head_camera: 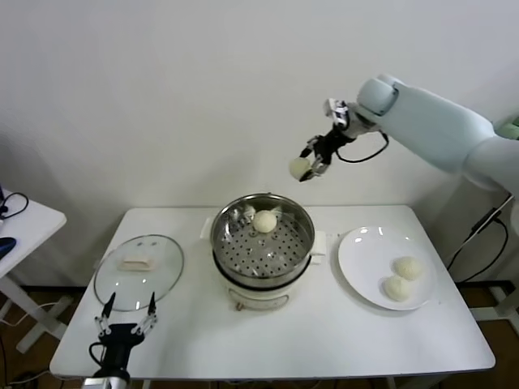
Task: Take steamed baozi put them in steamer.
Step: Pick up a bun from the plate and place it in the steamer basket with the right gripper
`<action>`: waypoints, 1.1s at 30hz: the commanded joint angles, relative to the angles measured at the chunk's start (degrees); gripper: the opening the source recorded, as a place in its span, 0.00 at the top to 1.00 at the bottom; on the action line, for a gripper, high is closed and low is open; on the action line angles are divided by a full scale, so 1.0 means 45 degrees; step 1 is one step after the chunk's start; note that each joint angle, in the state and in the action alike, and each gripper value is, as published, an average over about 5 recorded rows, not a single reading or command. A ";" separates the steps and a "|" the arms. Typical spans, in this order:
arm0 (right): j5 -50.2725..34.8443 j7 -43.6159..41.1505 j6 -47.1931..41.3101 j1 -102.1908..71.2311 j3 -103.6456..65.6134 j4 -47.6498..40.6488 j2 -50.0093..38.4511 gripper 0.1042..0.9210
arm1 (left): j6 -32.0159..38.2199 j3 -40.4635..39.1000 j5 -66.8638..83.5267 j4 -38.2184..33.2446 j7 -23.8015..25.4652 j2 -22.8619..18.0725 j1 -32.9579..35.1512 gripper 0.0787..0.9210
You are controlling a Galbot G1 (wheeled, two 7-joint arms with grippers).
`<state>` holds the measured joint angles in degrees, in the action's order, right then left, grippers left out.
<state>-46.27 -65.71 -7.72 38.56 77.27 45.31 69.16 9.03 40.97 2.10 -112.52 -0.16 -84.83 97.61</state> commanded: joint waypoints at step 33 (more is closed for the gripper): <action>0.0736 0.0507 -0.0286 -0.2709 0.0589 0.0619 0.2425 0.28 | 0.0088 0.0003 0.0125 0.0073 -0.0020 -0.0260 0.0062 0.12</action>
<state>-44.42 -63.47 -9.21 27.83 79.95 48.83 79.19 9.38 41.02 2.60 -112.25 -0.25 -85.99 97.85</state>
